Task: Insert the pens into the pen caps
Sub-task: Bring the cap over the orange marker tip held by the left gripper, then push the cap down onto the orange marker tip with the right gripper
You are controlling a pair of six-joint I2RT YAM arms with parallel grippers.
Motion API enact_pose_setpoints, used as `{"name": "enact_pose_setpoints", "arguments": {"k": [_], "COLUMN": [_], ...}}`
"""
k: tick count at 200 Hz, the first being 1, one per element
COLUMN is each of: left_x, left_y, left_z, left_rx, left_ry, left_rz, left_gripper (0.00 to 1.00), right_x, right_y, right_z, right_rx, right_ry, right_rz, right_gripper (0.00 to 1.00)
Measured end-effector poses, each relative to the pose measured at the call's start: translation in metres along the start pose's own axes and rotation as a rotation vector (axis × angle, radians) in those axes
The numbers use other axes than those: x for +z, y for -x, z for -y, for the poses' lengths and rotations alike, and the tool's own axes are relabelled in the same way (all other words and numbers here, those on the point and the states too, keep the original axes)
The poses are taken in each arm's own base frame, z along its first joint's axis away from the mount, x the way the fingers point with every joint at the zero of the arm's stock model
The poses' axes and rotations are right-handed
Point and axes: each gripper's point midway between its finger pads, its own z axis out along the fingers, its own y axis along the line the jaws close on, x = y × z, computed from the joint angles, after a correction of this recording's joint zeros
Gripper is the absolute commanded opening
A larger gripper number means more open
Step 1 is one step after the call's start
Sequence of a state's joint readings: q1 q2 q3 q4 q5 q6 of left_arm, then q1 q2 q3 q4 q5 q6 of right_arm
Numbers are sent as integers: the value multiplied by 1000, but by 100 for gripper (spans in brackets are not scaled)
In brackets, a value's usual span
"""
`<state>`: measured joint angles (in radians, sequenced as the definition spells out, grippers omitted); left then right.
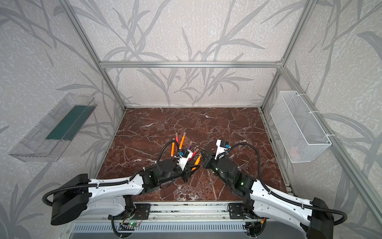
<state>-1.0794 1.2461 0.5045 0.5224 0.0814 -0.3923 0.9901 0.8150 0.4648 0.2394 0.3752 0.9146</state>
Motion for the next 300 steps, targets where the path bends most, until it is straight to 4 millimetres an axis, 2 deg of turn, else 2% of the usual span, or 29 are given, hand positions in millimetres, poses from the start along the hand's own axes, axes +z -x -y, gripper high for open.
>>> {"name": "enact_pose_setpoints", "arguments": {"k": [155,185,248,285,300], "left_x": [-5,-8,-9,-10,-11], "left_y": [6,14,16,20,24], "left_z": [-14,-15,-8,-3,-1], "left_rx": [-33,-58,-148,-164,-168], "left_ry": [74,52,-67,-112,-122], "left_rz": [20,31,-7,-3,10], "left_gripper": [0,0,0,0,0], "right_x": [10,10,6,2,-1], "right_y": [-19,-17,-18,-14,-13], "right_z": [-9,-14,-13,-17,-19], "right_rx": [23,27,20,13,15], "right_ry": [72,102,144,164,175], "right_rz": [-67,-53,-29,-18,-17], "right_gripper": [0,0,0,20,24]}}
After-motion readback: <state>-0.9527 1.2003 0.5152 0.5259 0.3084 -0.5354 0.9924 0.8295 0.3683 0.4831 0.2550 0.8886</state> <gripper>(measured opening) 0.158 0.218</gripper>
